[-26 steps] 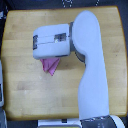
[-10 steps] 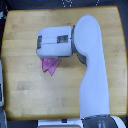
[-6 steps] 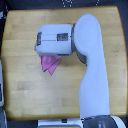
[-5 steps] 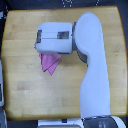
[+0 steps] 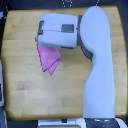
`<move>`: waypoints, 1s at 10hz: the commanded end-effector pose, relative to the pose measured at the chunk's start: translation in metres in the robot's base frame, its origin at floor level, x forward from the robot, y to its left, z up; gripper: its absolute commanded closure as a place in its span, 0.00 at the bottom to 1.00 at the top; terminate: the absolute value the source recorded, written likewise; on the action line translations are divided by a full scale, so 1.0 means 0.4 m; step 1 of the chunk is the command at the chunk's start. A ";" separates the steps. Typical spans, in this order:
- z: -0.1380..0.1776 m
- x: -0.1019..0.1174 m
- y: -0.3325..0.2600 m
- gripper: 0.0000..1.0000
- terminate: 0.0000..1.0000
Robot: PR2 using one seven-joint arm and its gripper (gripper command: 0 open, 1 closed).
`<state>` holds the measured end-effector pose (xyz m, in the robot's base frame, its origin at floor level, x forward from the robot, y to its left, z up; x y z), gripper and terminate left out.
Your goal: Folding a cloth
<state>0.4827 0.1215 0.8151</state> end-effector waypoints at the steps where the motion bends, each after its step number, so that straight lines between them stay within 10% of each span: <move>1: 0.127 0.066 -0.119 0.00 0.00; 10: 0.247 0.190 -0.488 0.00 0.00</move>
<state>0.5388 0.0161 0.8953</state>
